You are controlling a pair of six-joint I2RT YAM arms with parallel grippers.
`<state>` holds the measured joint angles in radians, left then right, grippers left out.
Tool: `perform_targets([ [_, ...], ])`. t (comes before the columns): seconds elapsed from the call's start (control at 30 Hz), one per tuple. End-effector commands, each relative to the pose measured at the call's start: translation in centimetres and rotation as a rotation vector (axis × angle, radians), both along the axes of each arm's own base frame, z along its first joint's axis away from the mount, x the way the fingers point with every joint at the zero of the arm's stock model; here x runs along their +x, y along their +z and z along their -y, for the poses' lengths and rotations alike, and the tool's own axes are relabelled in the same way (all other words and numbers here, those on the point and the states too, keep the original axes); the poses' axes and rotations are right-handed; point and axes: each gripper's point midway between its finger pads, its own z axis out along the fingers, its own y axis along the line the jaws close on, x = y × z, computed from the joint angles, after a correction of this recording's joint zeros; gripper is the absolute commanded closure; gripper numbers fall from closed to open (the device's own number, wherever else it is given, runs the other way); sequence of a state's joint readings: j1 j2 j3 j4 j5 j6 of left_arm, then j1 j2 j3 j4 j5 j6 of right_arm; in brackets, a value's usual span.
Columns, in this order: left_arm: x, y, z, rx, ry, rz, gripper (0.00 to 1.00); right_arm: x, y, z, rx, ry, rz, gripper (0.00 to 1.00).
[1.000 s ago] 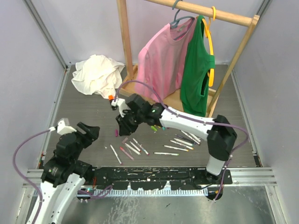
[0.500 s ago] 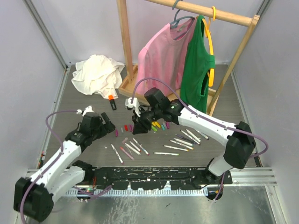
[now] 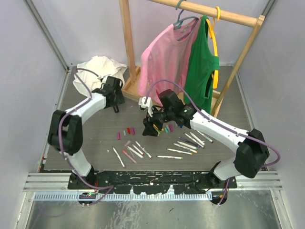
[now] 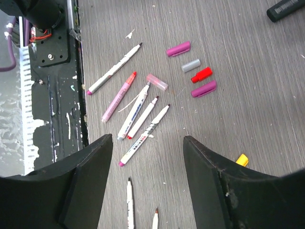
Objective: Open the pen caps
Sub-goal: Place the pen at the center of the board, then pick up the pen from the center of the board.
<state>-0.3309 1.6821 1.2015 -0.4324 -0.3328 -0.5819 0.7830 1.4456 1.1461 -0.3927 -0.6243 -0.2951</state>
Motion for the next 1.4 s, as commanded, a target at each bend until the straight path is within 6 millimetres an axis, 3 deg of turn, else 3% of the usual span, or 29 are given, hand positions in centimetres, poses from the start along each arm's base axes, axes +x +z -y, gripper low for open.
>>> perform_targets([
  [0.0, 1.8, -0.7, -1.2, 0.122, -0.015, -0.081, 0.35, 0.4, 3.1, -0.2, 0.093, 0.011, 0.091, 0.34],
  [0.27, 4.0, -3.3, -1.4, 0.144, -0.016, -0.165, 0.37, 0.7, 2.6, -0.1, 0.085, 0.008, 0.068, 0.33],
  [0.47, 4.8, -5.0, -0.8, 0.077, -0.038, -0.204, 0.46, 0.6, 2.7, 0.0, 0.092, 0.014, 0.062, 0.33],
  [0.67, 4.8, -6.2, -1.0, 0.03, -0.032, -0.226, 0.58, 0.6, 2.6, 0.0, 0.096, 0.019, 0.052, 0.33],
  [1.03, 3.8, -8.1, -1.7, -0.035, -0.014, -0.262, 0.63, 0.2, 2.6, -0.1, 0.105, 0.037, 0.031, 0.32],
  [1.23, 3.6, -6.5, -1.8, -0.064, -0.019, -0.187, 0.78, -0.1, 2.7, -0.2, 0.112, 0.049, 0.015, 0.32],
  [1.37, 3.5, -3.0, -1.2, -0.105, -0.053, -0.071, 0.91, -0.2, 2.6, -0.2, 0.114, 0.054, 0.009, 0.32],
])
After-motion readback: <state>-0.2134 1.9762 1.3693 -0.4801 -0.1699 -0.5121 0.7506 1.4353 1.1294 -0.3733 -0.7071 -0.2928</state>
